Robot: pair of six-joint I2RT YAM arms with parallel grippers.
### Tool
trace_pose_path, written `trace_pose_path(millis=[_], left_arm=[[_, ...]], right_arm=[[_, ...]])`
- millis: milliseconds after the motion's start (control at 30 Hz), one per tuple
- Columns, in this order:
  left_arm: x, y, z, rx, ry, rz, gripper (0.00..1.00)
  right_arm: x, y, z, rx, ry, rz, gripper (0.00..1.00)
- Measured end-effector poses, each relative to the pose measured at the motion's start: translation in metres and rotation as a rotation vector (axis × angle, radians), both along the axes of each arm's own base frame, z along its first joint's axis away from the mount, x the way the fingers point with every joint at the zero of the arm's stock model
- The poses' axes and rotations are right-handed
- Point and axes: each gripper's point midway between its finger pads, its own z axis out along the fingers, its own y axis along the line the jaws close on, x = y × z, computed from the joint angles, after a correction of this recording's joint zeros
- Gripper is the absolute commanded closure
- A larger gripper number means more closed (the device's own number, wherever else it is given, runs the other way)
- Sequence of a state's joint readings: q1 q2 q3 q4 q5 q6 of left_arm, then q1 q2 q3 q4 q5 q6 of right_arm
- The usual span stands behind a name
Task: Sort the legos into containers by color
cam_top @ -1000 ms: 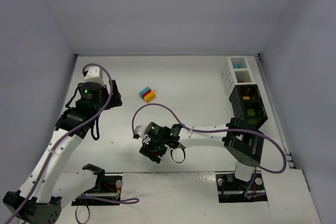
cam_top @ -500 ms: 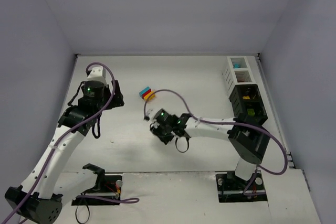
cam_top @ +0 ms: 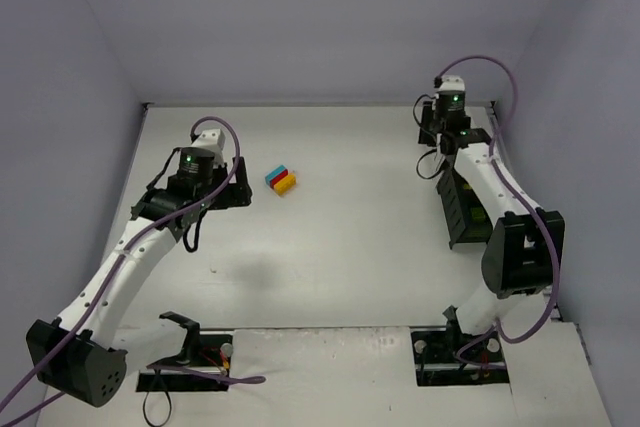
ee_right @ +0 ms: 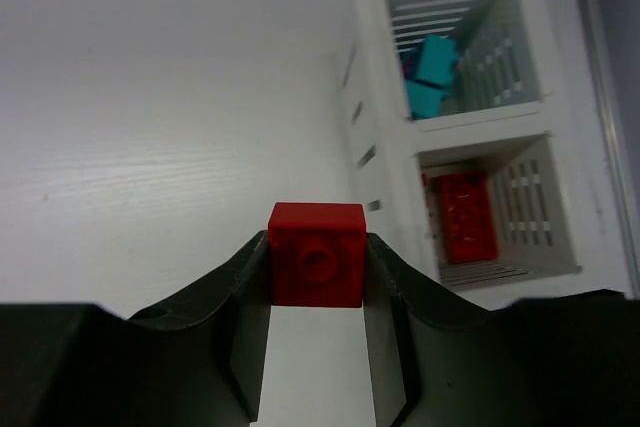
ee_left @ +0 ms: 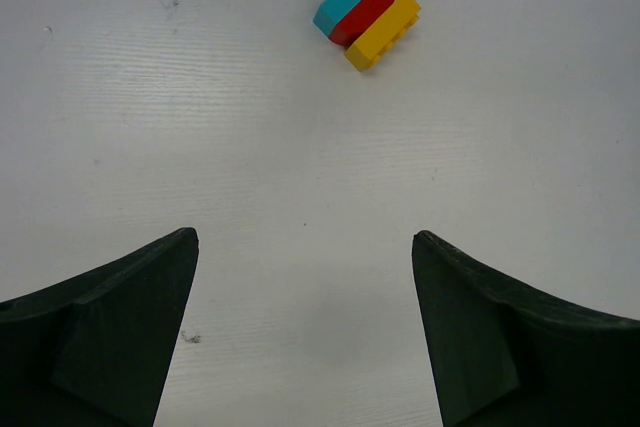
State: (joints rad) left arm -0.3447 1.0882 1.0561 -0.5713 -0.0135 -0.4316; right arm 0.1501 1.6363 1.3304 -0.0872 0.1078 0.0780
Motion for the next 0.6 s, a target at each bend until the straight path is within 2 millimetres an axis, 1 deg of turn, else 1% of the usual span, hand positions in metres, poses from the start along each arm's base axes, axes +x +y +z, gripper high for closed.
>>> trace_pose_path(millis=[67, 167, 300, 400, 500, 533, 600], left_arm=[[0.001, -0.003, -0.004, 0.002, 0.015, -0.018, 0.19], [0.002, -0.006, -0.010, 0.009, 0.033, -0.043, 0.19], [0.005, -0.008, -0.018, 0.024, 0.053, -0.063, 0.19], [0.008, -0.010, -0.025, 0.035, 0.072, -0.077, 0.19], [0.014, -0.012, -0.030, 0.045, 0.085, -0.086, 0.19], [0.016, -0.013, -0.032, 0.049, 0.088, -0.090, 0.19], [0.022, -0.016, -0.034, 0.053, 0.093, -0.100, 0.19]], right_arm=[[0.010, -0.022, 0.005, 0.005, -0.013, -0.052, 1.00], [0.021, -0.043, 0.002, 0.012, -0.009, -0.101, 1.00], [0.025, -0.063, -0.019, 0.022, 0.037, -0.153, 0.99], [0.024, -0.079, -0.034, 0.029, 0.070, -0.187, 0.95], [0.026, -0.096, -0.035, 0.037, 0.067, -0.225, 0.84], [0.026, -0.099, -0.035, 0.042, 0.067, -0.235, 0.77], [0.026, -0.107, -0.034, 0.049, 0.064, -0.253, 0.68]])
